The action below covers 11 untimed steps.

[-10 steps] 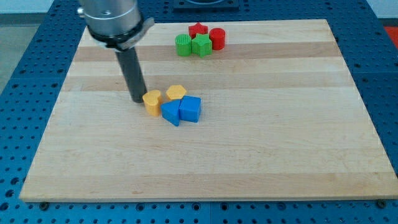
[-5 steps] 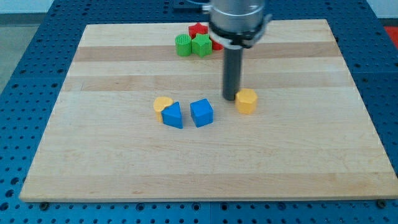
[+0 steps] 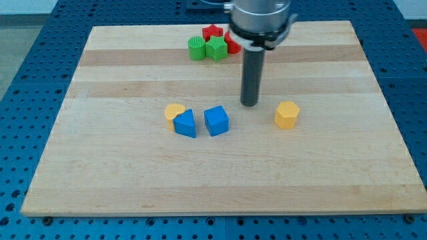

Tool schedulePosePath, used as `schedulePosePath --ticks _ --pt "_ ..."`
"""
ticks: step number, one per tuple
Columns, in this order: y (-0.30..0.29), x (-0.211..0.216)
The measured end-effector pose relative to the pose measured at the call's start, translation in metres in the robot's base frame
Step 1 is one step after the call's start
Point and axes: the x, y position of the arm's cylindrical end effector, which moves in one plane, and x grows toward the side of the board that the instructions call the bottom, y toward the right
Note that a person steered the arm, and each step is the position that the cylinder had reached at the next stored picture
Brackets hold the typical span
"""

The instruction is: Slide the yellow hexagon to center right of the board

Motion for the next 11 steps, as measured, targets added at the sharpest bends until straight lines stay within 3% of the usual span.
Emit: schedulePosePath --ticks 1,2,5,6,8,9,10,11 --pt "0.004 0.047" --pt "0.021 0.048" --pt "0.133 -0.040" --pt "0.138 -0.045" --pt "0.061 0.011" --pt "0.045 0.059" --pt "0.050 0.097" --pt "0.077 0.096"
